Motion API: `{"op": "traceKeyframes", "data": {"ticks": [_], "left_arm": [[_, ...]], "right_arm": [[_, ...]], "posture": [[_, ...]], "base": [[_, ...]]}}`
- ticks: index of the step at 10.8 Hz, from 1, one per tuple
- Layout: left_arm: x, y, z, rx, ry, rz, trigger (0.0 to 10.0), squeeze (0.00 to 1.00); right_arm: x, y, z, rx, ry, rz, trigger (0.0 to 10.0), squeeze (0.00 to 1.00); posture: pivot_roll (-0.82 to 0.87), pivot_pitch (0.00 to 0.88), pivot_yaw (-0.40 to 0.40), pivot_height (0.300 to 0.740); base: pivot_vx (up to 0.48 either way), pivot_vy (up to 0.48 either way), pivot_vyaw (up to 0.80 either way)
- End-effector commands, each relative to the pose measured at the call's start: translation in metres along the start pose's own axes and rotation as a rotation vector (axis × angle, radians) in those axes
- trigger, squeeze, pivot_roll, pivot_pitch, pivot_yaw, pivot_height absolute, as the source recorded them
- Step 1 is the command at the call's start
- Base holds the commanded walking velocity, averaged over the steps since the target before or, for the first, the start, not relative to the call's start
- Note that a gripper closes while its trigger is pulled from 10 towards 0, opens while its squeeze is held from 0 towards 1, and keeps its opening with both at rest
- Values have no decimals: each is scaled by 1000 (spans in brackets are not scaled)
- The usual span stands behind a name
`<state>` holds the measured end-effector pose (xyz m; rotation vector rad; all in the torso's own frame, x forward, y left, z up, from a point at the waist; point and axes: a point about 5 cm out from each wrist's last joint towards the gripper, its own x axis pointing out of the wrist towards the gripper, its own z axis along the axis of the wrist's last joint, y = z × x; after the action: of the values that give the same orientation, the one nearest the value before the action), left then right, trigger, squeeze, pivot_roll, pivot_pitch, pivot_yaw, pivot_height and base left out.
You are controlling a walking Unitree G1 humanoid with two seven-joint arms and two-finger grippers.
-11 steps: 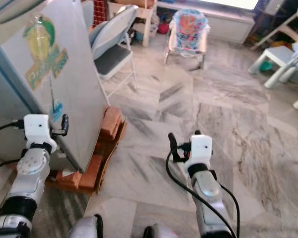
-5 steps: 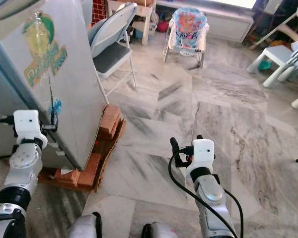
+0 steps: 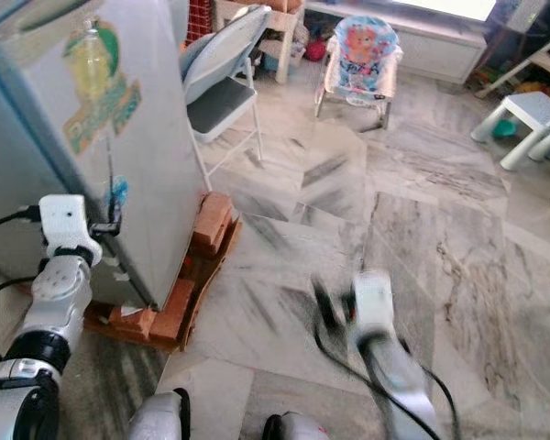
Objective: Restocking fridge
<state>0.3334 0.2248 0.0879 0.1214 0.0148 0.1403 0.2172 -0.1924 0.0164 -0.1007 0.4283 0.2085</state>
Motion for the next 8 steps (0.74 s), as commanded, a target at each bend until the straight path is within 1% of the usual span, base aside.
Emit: {"op": "traceKeyframes", "data": {"ticks": [1,2,4,7,8], "left_arm": [[8,-25,18,16,-73,-127,10000,0],[6,-48,24,24,-110,-220,10000,0],[4,-80,32,22,-143,-347,10000,0],[4,-104,42,19,-163,-445,10000,0],[-8,-144,57,-38,-211,-639,10000,0]], "right_arm": [[-2,2,-11,-20,67,31,10000,0],[-6,5,-19,-19,118,78,10000,0],[-3,10,-18,-18,123,99,10000,0],[0,9,-17,-16,131,108,10000,0],[1,11,-16,-17,134,130,10000,0]], "posture": [[69,114,-93,740],[69,112,-92,740],[72,105,-86,740],[71,100,-81,740],[77,95,-84,740]], "base": [[0,0,0],[0,0,0],[0,0,0],[0,0,0],[0,0,0]]}}
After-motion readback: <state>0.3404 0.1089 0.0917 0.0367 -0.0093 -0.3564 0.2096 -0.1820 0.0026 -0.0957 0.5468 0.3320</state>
